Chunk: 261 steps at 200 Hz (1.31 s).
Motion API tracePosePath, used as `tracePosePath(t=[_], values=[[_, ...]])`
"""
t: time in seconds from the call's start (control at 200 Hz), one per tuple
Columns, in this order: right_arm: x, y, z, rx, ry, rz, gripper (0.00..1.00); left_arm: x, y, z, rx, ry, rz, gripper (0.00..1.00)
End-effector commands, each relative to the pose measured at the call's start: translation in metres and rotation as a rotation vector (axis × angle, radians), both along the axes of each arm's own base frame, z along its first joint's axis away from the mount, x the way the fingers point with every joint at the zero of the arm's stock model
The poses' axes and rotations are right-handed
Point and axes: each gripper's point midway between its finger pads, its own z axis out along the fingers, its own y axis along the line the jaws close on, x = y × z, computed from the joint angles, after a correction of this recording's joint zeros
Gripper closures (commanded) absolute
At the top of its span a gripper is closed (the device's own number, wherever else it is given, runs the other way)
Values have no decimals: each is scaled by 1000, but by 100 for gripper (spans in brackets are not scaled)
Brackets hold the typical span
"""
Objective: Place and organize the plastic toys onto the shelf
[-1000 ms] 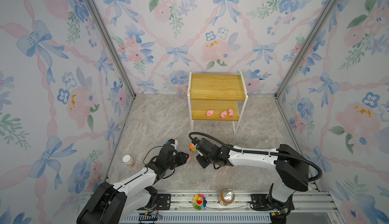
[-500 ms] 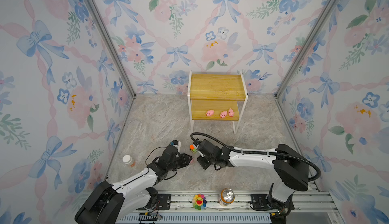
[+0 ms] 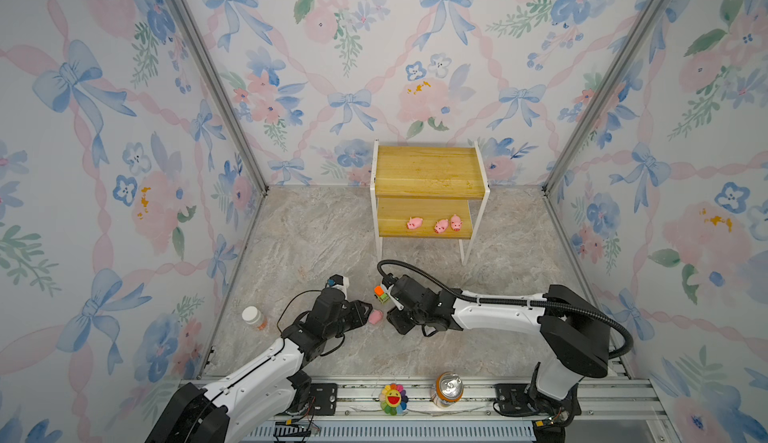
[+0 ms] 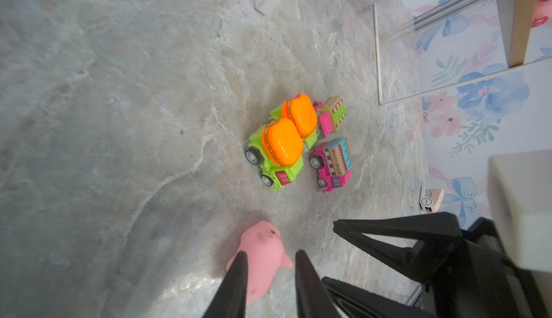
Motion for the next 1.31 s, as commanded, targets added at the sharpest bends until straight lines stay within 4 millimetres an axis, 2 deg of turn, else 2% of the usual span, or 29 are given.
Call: tracePosePath(t=[0.0,0.225,0.505,0.65,0.965,1.3], values=[[3,-5,-4,-3,14,-25,52,-4,6,-14,21,26,-7,72],[21,-4,-13,-4,18,-67,53,-9,1,-15,-9,45,-35,74],[36,14,-18,28,36,-65,53,-26,-2,-24,-29,73,-60,76],[38,22,-23,37,42,-59,53,-28,-2,-27,-22,79,-62,76],[42,25,-29,19,43,-62,53,-26,-2,-26,-16,76,-61,75],[29,25,-33,-32,41,-22,53,-24,0,-28,-3,74,-46,74]])
